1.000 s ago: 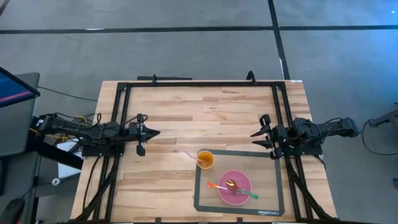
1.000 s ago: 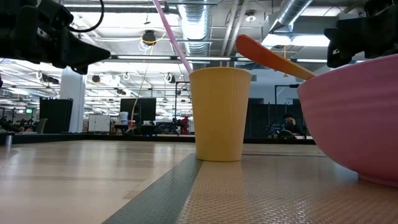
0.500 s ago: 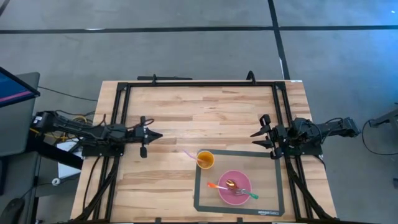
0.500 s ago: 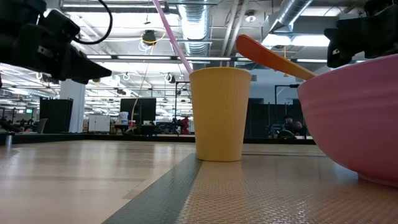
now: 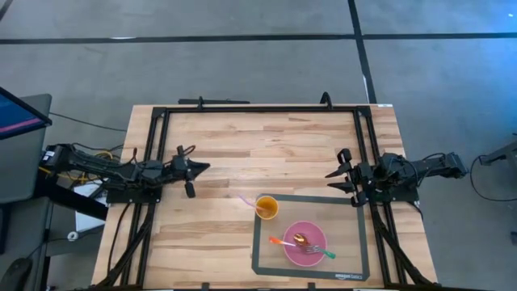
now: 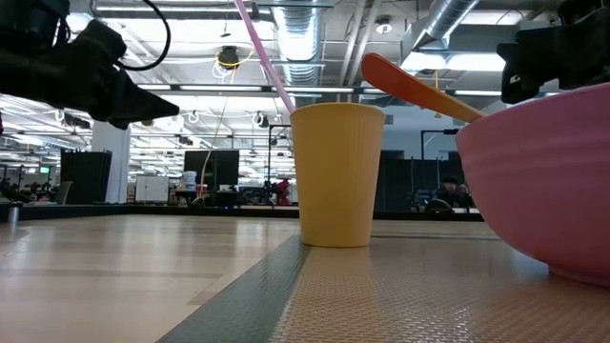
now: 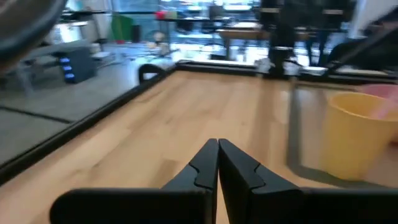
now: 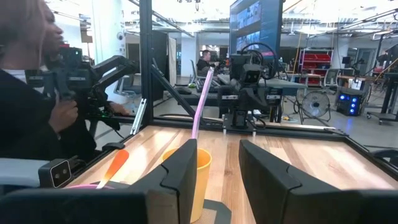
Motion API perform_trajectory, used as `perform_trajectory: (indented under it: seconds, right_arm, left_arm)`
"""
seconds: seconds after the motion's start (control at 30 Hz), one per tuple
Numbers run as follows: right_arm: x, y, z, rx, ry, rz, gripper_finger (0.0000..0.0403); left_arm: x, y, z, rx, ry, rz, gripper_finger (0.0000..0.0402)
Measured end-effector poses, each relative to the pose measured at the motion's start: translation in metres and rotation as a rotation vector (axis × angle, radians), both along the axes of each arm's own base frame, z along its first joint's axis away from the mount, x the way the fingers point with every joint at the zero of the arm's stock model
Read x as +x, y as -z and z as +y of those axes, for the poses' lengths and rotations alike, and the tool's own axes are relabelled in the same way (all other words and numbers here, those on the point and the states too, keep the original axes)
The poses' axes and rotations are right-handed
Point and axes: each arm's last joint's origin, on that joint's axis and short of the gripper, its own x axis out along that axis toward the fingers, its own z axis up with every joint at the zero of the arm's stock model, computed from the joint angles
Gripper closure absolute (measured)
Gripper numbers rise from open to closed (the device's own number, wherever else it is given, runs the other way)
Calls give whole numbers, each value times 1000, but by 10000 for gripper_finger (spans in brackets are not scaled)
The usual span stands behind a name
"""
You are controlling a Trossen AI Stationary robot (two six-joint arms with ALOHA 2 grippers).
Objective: Pick & Place Utensil
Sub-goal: Return to Home Position
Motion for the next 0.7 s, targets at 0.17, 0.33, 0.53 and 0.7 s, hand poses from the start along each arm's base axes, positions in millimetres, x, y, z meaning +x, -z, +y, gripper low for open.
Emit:
perform_trajectory:
  seconds: [0.17, 0.33, 0.53, 0.7]
  right_arm:
    - [0, 0, 0, 0, 0, 0, 290]
    - [0, 0, 0, 0, 0, 0, 290]
    - [0, 0, 0, 0, 0, 0, 290]
    - [0, 0, 0, 0, 0, 0, 290]
  left_arm:
    - [1, 0, -8, 41, 294, -1, 389]
    - [1, -1, -13, 62, 463, -7, 389]
    - [0, -2, -13, 50, 469, -20, 389]
    - [-5, -6, -10, 62, 557, -69, 389]
